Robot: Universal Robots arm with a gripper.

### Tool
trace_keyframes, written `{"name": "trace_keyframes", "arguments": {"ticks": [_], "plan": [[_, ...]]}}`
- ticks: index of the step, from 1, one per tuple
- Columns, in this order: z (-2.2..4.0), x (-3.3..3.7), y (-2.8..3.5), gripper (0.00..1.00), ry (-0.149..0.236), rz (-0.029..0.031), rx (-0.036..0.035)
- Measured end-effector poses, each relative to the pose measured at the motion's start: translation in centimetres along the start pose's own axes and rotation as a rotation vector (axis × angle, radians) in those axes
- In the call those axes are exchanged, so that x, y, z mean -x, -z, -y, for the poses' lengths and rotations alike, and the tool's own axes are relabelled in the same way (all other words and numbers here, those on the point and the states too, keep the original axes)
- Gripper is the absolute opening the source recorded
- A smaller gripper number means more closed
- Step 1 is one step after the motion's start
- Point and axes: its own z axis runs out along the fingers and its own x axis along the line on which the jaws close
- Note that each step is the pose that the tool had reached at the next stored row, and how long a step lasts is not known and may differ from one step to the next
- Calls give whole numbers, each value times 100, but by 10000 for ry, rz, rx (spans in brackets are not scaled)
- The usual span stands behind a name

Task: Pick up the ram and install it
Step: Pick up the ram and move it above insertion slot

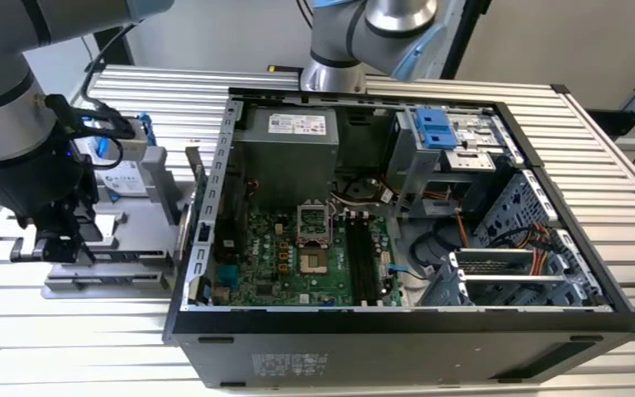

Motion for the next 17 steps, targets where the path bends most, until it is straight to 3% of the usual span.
{"name": "trace_keyframes", "arguments": {"ticks": [7, 17], "plan": [[-26, -1, -148, 100, -36, -63, 1], [-20, 17, -330, 100, -101, -76, 1]]}}
